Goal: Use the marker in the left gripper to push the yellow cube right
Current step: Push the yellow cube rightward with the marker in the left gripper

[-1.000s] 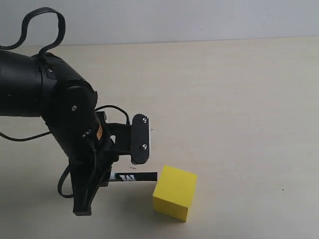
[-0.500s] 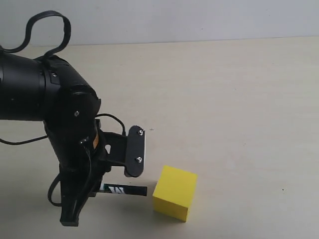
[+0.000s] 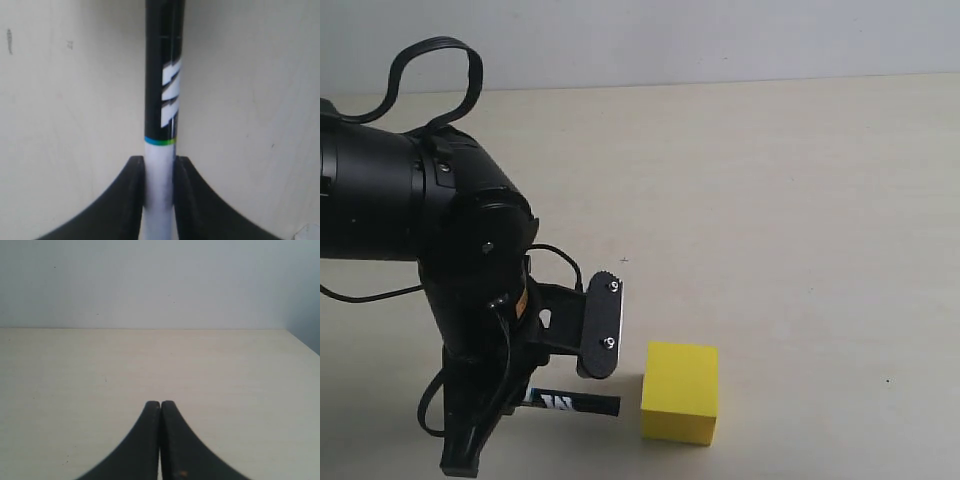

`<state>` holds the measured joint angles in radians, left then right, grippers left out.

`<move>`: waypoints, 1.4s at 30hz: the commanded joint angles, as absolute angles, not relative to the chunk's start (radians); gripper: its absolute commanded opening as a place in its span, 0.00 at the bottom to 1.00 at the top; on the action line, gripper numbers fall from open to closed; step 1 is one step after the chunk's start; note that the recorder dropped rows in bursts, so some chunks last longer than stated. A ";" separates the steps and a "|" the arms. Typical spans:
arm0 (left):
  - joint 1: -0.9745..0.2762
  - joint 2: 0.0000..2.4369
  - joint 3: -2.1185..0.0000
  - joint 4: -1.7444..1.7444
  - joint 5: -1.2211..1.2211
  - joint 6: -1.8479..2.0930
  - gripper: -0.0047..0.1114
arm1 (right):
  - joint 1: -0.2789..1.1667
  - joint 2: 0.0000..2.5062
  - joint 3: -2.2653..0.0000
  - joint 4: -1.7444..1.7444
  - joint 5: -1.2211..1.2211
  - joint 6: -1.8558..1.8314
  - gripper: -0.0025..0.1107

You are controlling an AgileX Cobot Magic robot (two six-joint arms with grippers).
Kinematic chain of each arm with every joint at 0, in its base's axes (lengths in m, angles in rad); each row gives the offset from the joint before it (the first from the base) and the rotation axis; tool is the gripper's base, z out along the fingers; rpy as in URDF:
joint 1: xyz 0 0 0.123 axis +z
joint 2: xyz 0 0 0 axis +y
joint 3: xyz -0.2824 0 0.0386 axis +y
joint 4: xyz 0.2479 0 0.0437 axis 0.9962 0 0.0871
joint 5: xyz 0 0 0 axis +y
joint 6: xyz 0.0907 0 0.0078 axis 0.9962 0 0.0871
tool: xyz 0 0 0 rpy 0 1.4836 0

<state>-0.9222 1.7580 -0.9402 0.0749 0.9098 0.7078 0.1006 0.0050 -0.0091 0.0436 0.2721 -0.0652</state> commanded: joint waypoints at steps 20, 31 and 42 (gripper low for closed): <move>-0.936 1.756 -0.943 0.046 0.845 0.664 0.04 | 0.094 0.000 -0.005 0.048 0.268 -0.074 0.02; -0.938 1.756 -0.943 0.037 0.896 0.565 0.04 | 0.094 0.000 -0.005 0.048 0.268 -0.074 0.02; -0.978 1.764 -0.970 -0.055 0.675 0.539 0.04 | 0.094 0.000 -0.005 0.048 0.268 -0.074 0.02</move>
<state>-0.9475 1.7580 -0.9421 0.0000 0.7754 0.5424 0.1006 0.0050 -0.0091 0.0436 0.2721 -0.0652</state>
